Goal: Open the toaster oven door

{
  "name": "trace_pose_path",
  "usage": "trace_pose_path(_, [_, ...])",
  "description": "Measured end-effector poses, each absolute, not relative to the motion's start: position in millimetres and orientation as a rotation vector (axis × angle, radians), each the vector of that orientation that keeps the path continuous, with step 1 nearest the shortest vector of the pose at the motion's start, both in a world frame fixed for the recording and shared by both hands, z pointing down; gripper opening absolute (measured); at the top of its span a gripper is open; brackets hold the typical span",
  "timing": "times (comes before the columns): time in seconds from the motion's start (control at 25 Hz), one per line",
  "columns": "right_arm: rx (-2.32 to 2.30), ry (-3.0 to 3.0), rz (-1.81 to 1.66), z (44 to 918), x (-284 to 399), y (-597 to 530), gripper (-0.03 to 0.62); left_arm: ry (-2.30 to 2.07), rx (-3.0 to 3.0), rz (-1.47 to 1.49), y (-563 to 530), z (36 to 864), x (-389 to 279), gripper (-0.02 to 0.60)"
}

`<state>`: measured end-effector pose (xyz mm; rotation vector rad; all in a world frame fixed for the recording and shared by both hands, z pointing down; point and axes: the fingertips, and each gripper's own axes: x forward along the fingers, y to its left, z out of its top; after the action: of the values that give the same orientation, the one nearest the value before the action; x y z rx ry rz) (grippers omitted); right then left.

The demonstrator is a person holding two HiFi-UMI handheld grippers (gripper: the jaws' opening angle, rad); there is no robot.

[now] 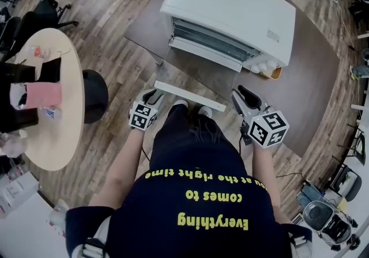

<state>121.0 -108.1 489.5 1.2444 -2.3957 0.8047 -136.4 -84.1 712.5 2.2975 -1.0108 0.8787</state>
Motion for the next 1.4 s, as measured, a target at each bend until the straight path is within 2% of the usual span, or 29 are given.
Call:
trace_pose_path(0.16, [1.241, -2.406, 0.798, 488, 120, -113, 0.123, -1.003, 2.357, 0.87, -80, 694, -136, 0.143])
trace_pose_path(0.48, [1.249, -2.435, 0.772, 483, 120, -122, 0.115, -1.101, 2.5, 0.716, -111, 630, -122, 0.1])
trace_pose_path(0.68, [1.266, -2.452, 0.746, 478, 119, -126, 0.109, -1.116, 2.598, 0.573, -132, 583, -105, 0.087])
trace_pose_path(1.16, [1.332, -2.493, 0.665, 448, 123, -135, 0.089, -1.093, 2.849, 0.432, -157, 487, -60, 0.051])
trace_pose_path(1.4, [1.371, -2.526, 0.609, 437, 121, -142, 0.077, -1.129, 2.882, 0.35, -170, 463, -59, 0.032])
